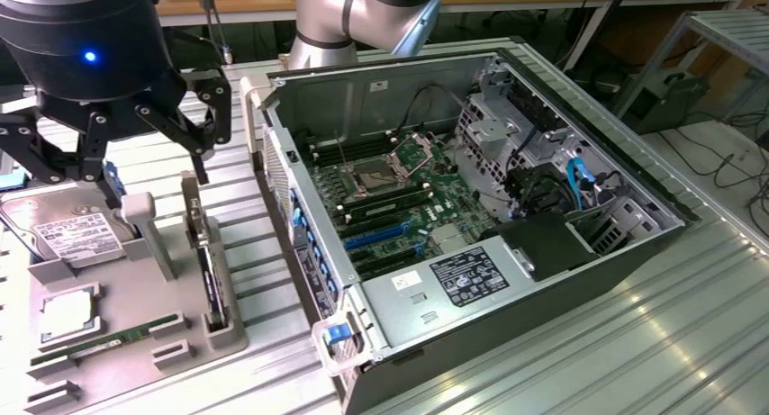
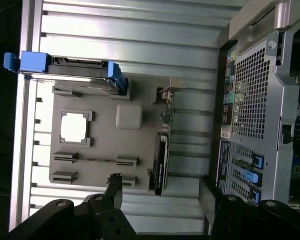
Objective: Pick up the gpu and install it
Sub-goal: 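Pick up the gpu and move the gpu toward the slot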
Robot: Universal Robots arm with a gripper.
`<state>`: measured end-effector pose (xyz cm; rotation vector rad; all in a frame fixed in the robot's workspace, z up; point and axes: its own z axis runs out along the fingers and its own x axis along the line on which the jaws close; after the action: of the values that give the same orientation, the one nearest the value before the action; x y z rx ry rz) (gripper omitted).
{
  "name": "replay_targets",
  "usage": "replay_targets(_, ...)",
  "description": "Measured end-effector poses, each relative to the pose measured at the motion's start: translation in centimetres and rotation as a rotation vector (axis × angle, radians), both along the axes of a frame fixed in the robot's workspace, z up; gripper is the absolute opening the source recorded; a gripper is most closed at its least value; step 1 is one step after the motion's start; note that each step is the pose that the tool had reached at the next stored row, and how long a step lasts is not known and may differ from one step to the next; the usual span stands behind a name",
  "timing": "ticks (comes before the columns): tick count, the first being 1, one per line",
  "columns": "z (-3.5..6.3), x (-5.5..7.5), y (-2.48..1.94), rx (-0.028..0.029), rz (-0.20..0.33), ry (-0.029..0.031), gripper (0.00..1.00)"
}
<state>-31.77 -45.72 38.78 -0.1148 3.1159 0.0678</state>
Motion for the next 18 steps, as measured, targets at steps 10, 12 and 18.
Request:
replay_targets(10, -1.27, 0.4, 0.09, 0.0000, -0.068, 0.0002, 0.72)
replay_targets(12, -1.64, 0.5, 0.08, 0.0000, -0.070, 0.0002, 0.72)
replay_targets(18, -2.15, 0.5, 0.08, -0.0003, -0.070, 0.0004, 0.72)
